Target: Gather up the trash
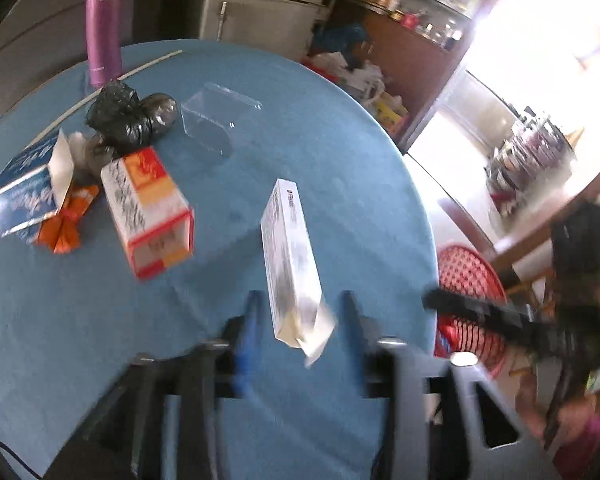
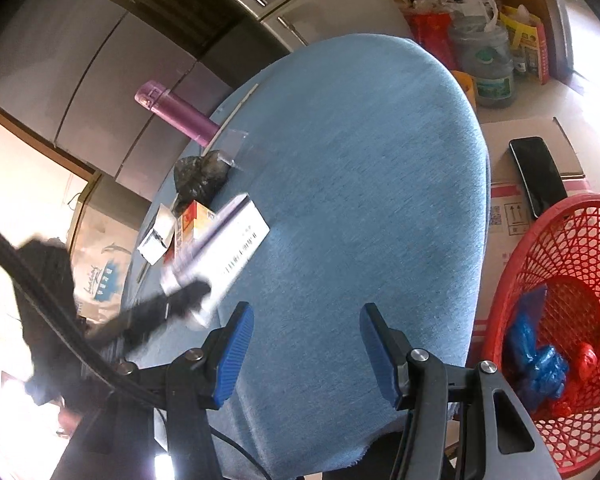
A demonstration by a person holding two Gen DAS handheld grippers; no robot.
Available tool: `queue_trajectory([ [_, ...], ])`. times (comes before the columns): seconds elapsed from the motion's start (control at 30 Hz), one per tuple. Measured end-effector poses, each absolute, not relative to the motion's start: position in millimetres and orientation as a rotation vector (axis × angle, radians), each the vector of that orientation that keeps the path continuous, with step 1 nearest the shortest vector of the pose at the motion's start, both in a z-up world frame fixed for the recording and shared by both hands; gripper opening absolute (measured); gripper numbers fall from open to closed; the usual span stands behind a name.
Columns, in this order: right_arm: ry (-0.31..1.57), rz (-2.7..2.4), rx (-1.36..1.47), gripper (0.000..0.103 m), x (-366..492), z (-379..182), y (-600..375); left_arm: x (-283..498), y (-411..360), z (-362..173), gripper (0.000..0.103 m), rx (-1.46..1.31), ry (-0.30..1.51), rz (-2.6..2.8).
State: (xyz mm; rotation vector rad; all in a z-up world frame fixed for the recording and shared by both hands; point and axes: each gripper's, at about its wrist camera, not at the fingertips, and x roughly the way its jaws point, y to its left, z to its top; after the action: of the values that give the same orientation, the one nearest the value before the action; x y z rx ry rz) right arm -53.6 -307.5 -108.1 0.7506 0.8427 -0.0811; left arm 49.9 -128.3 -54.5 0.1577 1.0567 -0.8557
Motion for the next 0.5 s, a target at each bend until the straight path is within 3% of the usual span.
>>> queue_trajectory([
  [0.03,0.846,-0.080,0.754,0.059,-53.1,-108.6,-307.2,43.4,-120.4,-52.8,0.067,0.154,1.041,-0.857],
  [0.5,0.944,0.036,0.749,0.064,10.6,-105.1,-266.7,66.7,-34.3,-43.2,0.067,0.128,0.975,-0.579],
])
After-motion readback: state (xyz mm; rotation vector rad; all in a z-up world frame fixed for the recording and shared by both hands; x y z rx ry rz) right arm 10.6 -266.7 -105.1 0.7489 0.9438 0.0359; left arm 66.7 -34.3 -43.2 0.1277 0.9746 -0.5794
